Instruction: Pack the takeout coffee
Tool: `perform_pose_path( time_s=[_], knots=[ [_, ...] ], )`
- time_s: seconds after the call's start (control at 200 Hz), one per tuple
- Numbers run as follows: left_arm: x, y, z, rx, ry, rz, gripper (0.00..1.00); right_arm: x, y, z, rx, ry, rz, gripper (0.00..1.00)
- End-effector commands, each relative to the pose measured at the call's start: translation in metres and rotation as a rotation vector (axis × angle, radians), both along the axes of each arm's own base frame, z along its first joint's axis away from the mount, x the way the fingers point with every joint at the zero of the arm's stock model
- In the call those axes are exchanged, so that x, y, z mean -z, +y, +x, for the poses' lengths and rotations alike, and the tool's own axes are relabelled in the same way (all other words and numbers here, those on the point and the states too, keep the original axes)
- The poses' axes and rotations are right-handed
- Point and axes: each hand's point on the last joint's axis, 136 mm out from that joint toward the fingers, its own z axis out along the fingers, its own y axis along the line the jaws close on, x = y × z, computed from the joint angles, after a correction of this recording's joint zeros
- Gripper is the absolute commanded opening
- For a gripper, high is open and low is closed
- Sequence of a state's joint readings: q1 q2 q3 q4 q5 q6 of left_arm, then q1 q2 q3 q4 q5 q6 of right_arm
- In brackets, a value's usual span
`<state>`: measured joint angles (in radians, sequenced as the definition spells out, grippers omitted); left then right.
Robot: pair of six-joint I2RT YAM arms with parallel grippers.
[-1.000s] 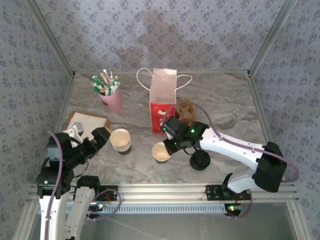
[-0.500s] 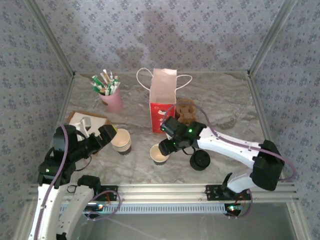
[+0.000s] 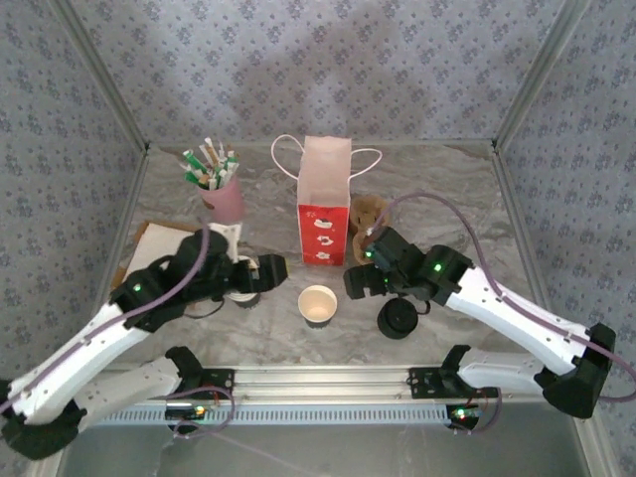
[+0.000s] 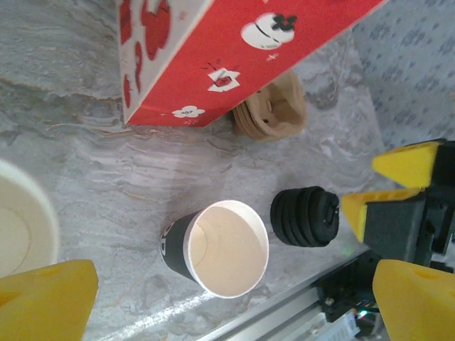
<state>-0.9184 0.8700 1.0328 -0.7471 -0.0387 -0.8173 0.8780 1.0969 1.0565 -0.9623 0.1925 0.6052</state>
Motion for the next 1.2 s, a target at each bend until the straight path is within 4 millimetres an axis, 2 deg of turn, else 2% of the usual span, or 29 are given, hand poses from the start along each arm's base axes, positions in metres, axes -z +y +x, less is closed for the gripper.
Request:
perform_pose_path(
  time_s=[0.0,0.11,0.295,0.525,0.555,0.759,1.194],
  knots=[
    [-0.009,-0.019,0.007,0.02,-0.101,0.058,0.99,0.022,-0.048,-0.011,0.174,0.07,-0.083,1.0],
    [0.001,-0.042,-0.002,0.089,-0.093,0.119,0.99,0.037,-0.065,-0.014,0.254,0.115,-0.035,1.0],
    [0.019,-0.073,-0.014,0.173,-0.079,0.189,0.99,0.053,-0.077,-0.016,0.312,0.124,0.043,1.0],
    [0.041,-0.093,-0.023,0.228,-0.047,0.236,0.99,0.074,-0.069,-0.023,0.288,0.193,0.179,0.97],
    [0.038,-0.099,-0.022,0.229,-0.056,0.216,0.99,0.076,-0.068,-0.024,0.285,0.201,0.193,0.96],
    [0.049,-0.104,-0.024,0.231,-0.043,0.225,0.99,0.088,-0.066,-0.028,0.29,0.219,0.238,0.88],
    [0.056,-0.104,-0.024,0.232,-0.033,0.235,0.99,0.101,-0.063,-0.029,0.303,0.242,0.252,0.88]
  ],
)
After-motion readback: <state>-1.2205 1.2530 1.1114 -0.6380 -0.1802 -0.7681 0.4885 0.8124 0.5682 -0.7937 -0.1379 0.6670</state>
